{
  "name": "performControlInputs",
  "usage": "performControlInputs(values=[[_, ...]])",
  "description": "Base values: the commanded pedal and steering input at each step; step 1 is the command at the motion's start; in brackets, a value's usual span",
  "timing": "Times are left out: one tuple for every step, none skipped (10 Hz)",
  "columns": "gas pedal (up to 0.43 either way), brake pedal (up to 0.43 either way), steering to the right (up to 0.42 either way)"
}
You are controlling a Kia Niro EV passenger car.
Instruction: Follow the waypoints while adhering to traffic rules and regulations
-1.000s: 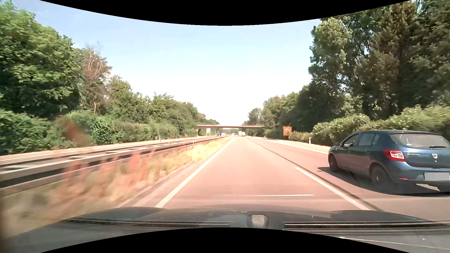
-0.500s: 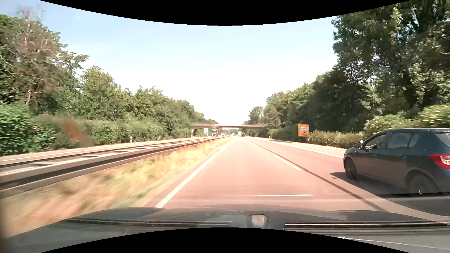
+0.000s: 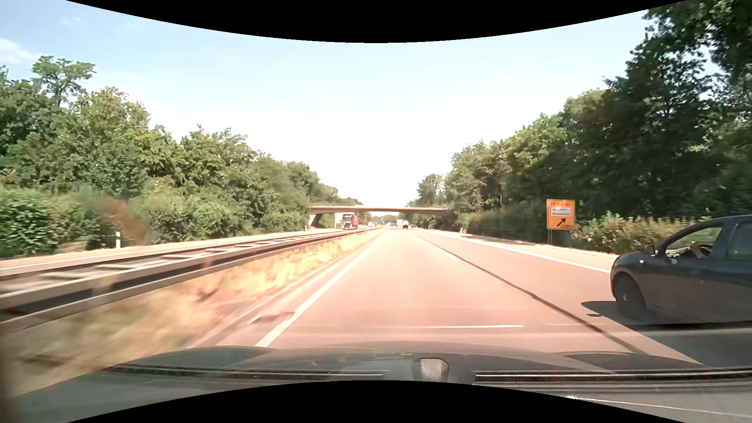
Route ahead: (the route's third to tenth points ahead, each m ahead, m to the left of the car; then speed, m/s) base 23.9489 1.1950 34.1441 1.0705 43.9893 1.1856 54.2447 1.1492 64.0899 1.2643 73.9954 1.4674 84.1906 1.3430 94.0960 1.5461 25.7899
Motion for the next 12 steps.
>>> performControlInputs(values=[[0.157,0.0,0.0],[0.157,0.0,0.0],[0.157,0.0,0.0],[0.157,0.0,0.0],[0.157,0.0,0.0],[0.157,0.0,0.0],[0.157,0.0,0.0],[0.157,0.0,0.0],[0.15,0.0,0.0],[0.15,0.0,0.0],[0.138,0.0,-0.001],[0.138,0.0,-0.004]])
